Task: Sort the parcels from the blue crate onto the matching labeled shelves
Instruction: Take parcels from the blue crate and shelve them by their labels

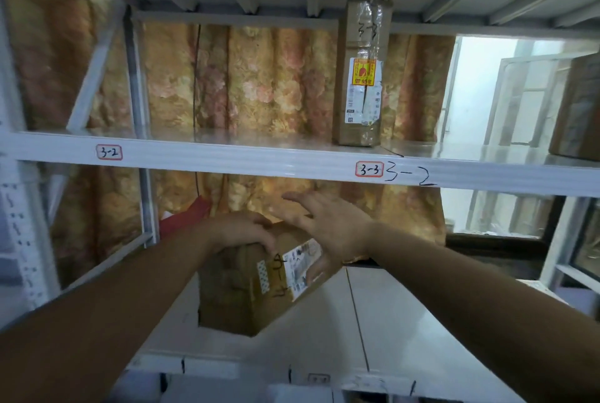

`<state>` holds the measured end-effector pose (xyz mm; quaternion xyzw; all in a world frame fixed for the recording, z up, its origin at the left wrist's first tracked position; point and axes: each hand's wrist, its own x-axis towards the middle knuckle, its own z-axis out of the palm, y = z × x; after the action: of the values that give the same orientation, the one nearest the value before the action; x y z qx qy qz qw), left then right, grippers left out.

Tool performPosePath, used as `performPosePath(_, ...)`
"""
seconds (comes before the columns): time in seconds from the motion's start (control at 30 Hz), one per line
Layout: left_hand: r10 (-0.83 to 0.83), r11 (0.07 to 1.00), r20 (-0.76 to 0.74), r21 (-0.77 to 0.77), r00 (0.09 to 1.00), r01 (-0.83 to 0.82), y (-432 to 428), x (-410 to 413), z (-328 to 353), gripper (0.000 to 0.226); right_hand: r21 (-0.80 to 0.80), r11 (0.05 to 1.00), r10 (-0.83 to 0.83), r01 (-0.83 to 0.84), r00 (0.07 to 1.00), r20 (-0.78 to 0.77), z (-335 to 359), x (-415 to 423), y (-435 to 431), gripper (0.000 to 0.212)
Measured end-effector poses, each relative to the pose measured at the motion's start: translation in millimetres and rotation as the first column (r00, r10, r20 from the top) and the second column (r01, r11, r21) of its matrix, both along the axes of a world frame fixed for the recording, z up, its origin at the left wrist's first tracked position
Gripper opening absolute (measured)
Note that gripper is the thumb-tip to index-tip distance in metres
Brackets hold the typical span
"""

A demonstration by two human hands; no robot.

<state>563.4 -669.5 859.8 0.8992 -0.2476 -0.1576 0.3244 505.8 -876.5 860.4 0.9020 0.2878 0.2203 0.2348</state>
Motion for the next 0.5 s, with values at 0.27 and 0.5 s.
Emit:
performPosePath(0.27, -0.19, 0.978, -0.112, 0.065, 0.975, 0.198, 64, -12, 33, 0.07, 0.009, 0.973, -0.232, 0.232, 0.972, -0.043, -39, -23, 25, 0.134)
performPosePath(0.5, -0.233, 0.967, -0.087, 0.086, 0.968, 0.241, 101, -20, 31, 0.075, 0.027, 0.978, -0.209, 0.208, 0.978, 0.024, -68, -45, 78, 0.136)
